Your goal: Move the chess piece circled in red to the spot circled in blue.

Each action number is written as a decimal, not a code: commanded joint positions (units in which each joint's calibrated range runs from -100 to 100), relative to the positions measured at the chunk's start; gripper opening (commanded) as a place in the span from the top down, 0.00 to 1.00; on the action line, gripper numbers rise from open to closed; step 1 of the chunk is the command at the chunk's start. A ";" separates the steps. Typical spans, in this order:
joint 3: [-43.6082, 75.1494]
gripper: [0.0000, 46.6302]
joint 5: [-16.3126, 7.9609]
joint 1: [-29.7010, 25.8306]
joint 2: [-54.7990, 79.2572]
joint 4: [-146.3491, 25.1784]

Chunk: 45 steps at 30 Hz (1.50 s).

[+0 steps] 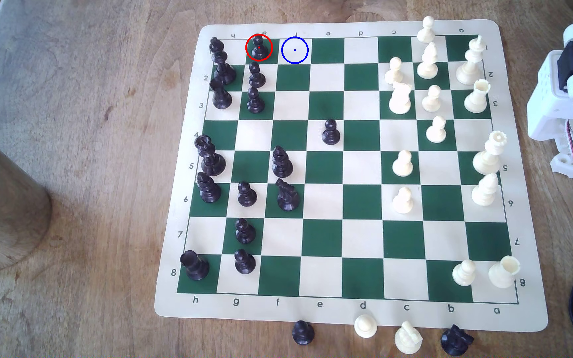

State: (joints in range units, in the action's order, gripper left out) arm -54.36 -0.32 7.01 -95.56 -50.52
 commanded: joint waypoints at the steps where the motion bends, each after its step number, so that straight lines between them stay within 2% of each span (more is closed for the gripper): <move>1: -1.94 1.00 -2.20 1.09 -0.11 -14.43; 6: -9.01 1.00 -2.98 1.64 1.16 -14.02; 10: -7.20 1.00 -4.40 2.34 13.30 -7.63; 16: 10.39 0.99 -8.35 2.03 38.68 -3.95; 24: 28.79 0.99 -11.18 2.81 59.91 -1.82; 28: 36.59 0.94 -13.14 3.91 70.01 -0.75; 29: 40.04 0.90 -14.55 4.14 74.25 -0.75; 33: 48.01 0.84 -16.36 4.61 84.95 0.07; 45: 57.90 0.73 -16.46 6.17 101.50 5.47</move>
State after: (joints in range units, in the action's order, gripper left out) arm -3.66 -16.68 12.54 4.57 -47.09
